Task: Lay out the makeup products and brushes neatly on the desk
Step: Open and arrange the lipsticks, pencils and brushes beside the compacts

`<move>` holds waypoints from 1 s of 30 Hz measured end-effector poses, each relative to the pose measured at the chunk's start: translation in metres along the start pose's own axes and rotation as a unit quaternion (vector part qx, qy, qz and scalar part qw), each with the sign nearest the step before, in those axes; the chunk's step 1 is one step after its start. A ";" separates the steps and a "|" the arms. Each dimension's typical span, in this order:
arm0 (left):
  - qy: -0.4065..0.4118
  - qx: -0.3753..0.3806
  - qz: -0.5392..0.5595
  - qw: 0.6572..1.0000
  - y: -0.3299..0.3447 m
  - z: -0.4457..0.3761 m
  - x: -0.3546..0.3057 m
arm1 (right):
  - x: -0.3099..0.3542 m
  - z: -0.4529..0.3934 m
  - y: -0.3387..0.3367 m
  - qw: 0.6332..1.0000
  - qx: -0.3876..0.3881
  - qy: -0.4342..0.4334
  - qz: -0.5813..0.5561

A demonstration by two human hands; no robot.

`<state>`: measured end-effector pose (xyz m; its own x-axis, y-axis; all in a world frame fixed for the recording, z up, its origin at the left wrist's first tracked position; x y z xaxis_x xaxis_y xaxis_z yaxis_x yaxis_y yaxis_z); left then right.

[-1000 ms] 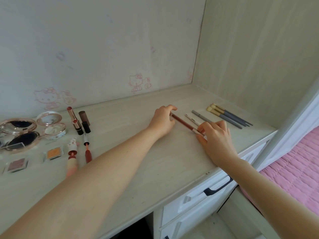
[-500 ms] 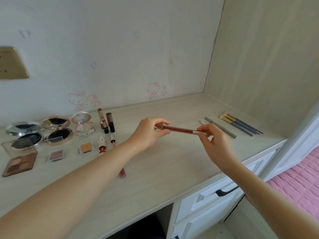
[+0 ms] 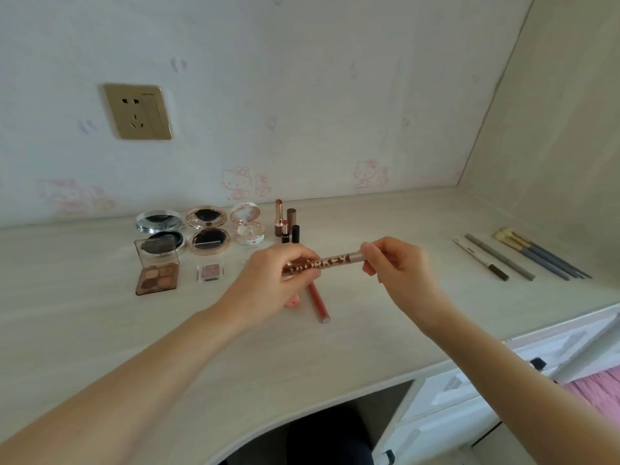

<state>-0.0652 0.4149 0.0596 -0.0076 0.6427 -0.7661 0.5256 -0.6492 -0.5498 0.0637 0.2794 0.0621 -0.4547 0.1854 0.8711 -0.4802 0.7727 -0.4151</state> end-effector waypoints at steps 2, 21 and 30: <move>0.027 -0.009 -0.033 0.999 -0.013 0.012 -0.004 | 0.012 0.002 0.024 1.000 0.027 -0.004 -0.006; -0.007 -0.191 -0.117 0.975 -0.099 0.102 0.050 | 0.037 0.040 0.171 0.961 0.101 0.074 -0.245; 0.014 -0.142 -0.121 0.982 -0.093 0.103 0.061 | 0.038 0.048 0.168 0.974 0.076 -0.013 -0.214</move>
<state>-0.2024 0.4725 0.0291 -0.1398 0.7782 -0.6123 0.7270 -0.3391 -0.5970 -0.0706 0.3870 0.0124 -0.2060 -0.1506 0.9669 -0.7345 0.6766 -0.0511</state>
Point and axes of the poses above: each hand's wrist, its own z-axis away from the middle knuckle, its own y-axis out of the palm, x = y × z, the point moved 10 cm from there along -z, towards the middle knuckle, and after that the axes turned 2 degrees about z, right-handed, at the moved point
